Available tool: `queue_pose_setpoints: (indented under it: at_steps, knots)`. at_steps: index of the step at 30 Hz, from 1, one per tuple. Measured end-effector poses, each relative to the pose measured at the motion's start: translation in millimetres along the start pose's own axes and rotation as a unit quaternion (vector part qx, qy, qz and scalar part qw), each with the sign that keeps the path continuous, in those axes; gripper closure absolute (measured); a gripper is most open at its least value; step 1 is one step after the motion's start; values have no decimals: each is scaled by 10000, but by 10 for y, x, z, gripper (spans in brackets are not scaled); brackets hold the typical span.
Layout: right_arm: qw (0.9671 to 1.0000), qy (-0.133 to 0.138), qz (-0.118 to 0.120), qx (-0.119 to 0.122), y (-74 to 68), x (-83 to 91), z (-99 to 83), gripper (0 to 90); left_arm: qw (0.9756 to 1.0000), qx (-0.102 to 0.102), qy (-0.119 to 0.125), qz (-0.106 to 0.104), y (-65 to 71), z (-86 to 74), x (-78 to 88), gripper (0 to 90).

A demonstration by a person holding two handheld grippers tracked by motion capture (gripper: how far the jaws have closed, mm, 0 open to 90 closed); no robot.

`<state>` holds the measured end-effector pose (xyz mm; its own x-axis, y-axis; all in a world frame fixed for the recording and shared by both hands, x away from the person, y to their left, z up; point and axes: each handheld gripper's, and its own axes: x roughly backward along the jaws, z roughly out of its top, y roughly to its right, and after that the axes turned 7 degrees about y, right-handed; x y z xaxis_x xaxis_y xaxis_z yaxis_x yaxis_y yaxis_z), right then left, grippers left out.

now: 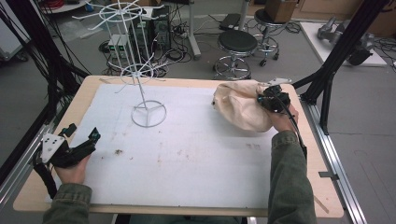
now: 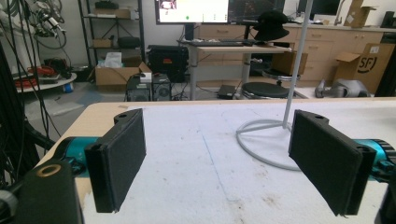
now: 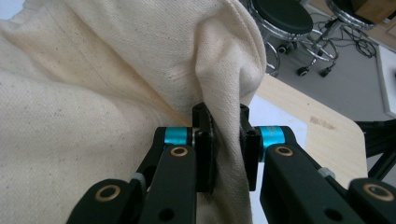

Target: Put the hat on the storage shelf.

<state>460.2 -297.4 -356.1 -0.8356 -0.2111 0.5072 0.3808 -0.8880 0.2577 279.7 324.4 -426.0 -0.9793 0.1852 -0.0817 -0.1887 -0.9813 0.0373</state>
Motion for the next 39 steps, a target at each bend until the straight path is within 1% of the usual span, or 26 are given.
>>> queue_pose_setpoints:
  at_steps: [3, 7, 12, 17, 23, 28, 31, 36, 39]
  knots:
    - [9999, 109, 9, -13, -6, 46, 25, 815, 10000, 1, -2, -13, 2, -1, -4, 191]
    - [9997, 232, 52, -104, -18, 95, 60, 813, 10000, 7, -11, -1, -4, -7, -6, 191]
    - [9988, 451, 59, -198, -71, 177, 128, 810, 10000, 24, -5, 16, -10, -10, -9, 191]
    - [9969, 727, 114, -294, -131, 282, 204, 809, 10000, 23, 5, 18, -9, -9, -8, 191]
    - [9934, 1071, 193, -368, -195, 418, 283, 804, 10000, 23, -4, 11, -6, -8, -9, 191]
    - [9890, 1364, 251, -518, -232, 520, 339, 804, 10000, 25, -6, 12, -5, -8, -10, 191]
    - [9857, 1548, 330, -576, -250, 584, 383, 804, 10000, 38, 9, 15, -3, -8, -13, 191]
    - [9782, 1900, 440, -714, -312, 688, 476, 803, 10000, 51, 21, 18, -4, -8, -15, 191]
    - [9735, 2063, 570, -803, -345, 733, 535, 803, 10000, 41, 12, 16, -9, -6, -12, 191]
